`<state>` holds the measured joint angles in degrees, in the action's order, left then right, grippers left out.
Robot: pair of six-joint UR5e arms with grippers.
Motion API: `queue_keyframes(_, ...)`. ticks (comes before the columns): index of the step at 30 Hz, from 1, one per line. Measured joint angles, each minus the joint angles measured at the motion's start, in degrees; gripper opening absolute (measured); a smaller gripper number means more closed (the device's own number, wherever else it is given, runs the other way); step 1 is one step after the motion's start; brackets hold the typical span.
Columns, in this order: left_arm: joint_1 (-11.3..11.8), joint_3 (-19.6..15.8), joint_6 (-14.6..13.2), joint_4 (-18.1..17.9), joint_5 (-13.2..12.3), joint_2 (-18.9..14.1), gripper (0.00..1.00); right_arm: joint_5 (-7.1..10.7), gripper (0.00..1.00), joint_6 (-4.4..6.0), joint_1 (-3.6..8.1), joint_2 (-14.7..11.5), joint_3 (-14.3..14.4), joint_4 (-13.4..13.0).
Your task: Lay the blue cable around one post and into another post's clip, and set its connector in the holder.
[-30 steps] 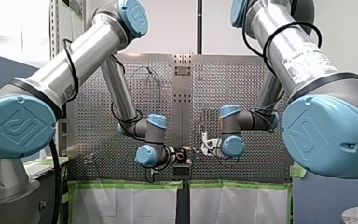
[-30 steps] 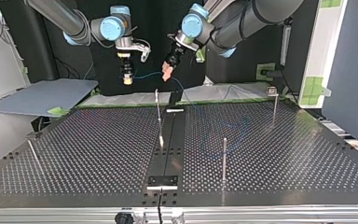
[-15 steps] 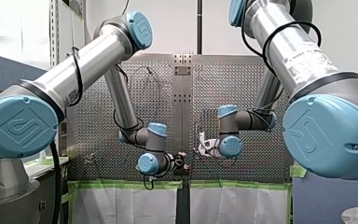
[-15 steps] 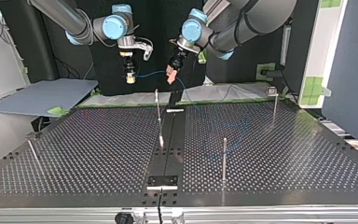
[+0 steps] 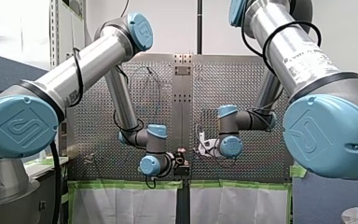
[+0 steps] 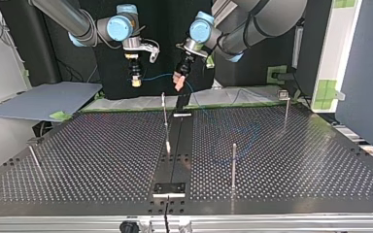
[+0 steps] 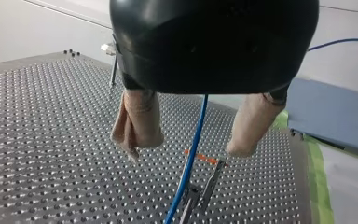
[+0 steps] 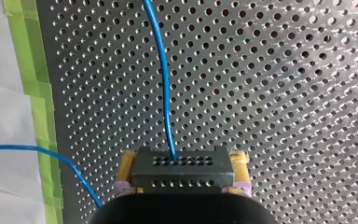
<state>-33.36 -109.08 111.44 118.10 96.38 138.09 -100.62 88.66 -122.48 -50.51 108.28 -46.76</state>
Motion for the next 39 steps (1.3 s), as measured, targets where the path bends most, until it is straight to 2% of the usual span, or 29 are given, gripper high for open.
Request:
queue_keyframes(2,-0.03,0.0,-0.13,-0.03,0.72,0.01,1.0,0.03,0.0,0.02,0.0,0.0,0.02,-0.01)
queue_keyframes(3,-0.04,0.0,-0.21,-0.03,0.94,0.01,0.91,0.04,0.0,0.03,0.0,0.0,0.03,0.0)
queue_keyframes(4,-0.06,0.0,-0.31,-0.04,1.11,0.01,0.91,0.05,0.0,0.04,0.0,0.0,0.03,-0.01)
queue_keyframes(6,-0.11,0.01,-0.58,-0.08,1.28,0.01,0.71,0.06,0.0,0.07,-0.01,0.0,0.02,0.03)
queue_keyframes(7,-0.12,0.02,-0.68,-0.13,1.33,0.01,0.71,0.06,0.0,0.08,-0.01,0.0,0.0,0.07)
queue_keyframes(8,-0.13,0.02,-0.79,-0.25,1.41,0.01,0.54,0.06,0.0,0.09,-0.01,0.0,0.0,0.1)
queue_keyframes(9,-0.16,0.02,-0.84,-0.38,1.51,0.01,0.48,0.07,0.0,0.11,-0.01,0.0,-0.01,0.12)
queue_keyframes(10,-0.18,0.01,-0.88,-0.51,1.66,0.01,0.48,0.07,0.0,0.11,-0.01,0.0,-0.02,0.14)
queue_keyframes(11,-0.2,0.01,-0.93,-0.69,1.92,0.01,0.29,0.07,0.0,0.13,-0.01,0.0,-0.02,0.15)
queue_keyframes(12,-0.21,0.01,-0.98,-0.83,2.15,0.01,0.16,0.07,0.0,0.15,-0.01,0.0,-0.02,0.16)
queue_keyframes(13,-0.21,0.02,-1.04,-0.99,2.34,0.01,0.16,0.07,0.0,0.17,-0.01,0.0,-0.01,0.16)
queue_keyframes(14,-0.19,0.02,-1.1,-1.24,2.49,0.01,0.08,0.07,0.0,0.18,-0.01,0.0,-0.01,0.17)
queue_keyframes(15,-0.17,0.02,-1.09,-1.46,2.49,0.01,0.04,0.07,0.0,0.21,0.0,0.0,0.0,0.17)
queue_keyframes(21,-0.07,0.03,-0.95,-2.09,1.22,0.01,0.04,0.07,0.0,0.35,0.1,0.01,0.0,0.14)
queue_keyframes(27,0.07,0.02,-0.74,-2.57,1.51,0.12,0.04,0.14,0.0,0.5,0.64,0.05,-0.03,-0.1)
queue_keyframes(36,0.08,1.0,-0.49,-2.93,1.44,1.36,0.04,0.16,0.0,0.57,1.92,0.24,-0.03,-2.69)
queue_keyframes(39,0.1,1.53,-0.38,-2.94,1.33,1.81,0.04,0.14,0.0,0.57,2.26,1.06,-0.03,-3.63)
